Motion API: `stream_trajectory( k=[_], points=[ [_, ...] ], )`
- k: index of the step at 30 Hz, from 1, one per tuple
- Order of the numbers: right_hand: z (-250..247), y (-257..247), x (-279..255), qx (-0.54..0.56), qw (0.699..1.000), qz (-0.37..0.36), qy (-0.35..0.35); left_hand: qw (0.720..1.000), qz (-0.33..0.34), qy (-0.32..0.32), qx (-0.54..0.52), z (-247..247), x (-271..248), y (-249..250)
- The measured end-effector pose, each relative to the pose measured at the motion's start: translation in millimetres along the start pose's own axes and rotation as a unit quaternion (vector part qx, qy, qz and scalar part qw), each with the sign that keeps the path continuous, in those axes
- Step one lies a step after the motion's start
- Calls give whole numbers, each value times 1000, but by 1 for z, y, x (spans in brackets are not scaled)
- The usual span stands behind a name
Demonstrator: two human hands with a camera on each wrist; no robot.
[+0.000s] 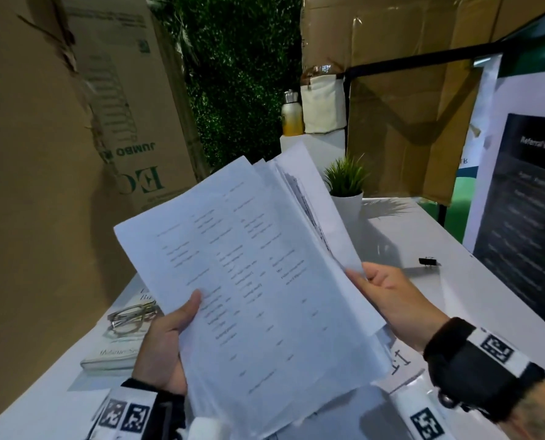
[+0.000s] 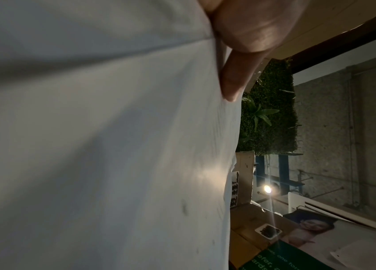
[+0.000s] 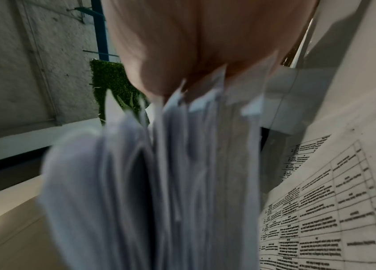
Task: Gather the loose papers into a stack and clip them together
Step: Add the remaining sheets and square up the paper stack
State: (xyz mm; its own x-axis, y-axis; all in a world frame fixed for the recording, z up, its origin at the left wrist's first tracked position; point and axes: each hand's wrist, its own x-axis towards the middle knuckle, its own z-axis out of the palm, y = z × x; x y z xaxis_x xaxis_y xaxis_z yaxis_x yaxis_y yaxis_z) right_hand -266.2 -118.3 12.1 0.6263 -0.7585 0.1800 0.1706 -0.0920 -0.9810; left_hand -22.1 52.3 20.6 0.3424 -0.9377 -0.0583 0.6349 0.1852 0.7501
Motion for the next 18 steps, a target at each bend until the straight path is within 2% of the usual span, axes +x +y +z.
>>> stream_trajectory(
  k=[3, 7, 12, 18],
  points=[
    [1, -4, 1, -17, 1000, -2, -14, 999, 24, 32, 22, -8, 3, 1],
    [9, -6, 2, -32, 999, 30, -28, 995, 50, 68, 55, -15, 7, -1],
    [17, 2, 4, -41, 996, 51, -52, 988, 97, 61, 103, -15, 6, -7],
    [20, -10, 1, -9, 995, 33, -89, 991, 103, 21, 85, -16, -1, 1]
  ],
)
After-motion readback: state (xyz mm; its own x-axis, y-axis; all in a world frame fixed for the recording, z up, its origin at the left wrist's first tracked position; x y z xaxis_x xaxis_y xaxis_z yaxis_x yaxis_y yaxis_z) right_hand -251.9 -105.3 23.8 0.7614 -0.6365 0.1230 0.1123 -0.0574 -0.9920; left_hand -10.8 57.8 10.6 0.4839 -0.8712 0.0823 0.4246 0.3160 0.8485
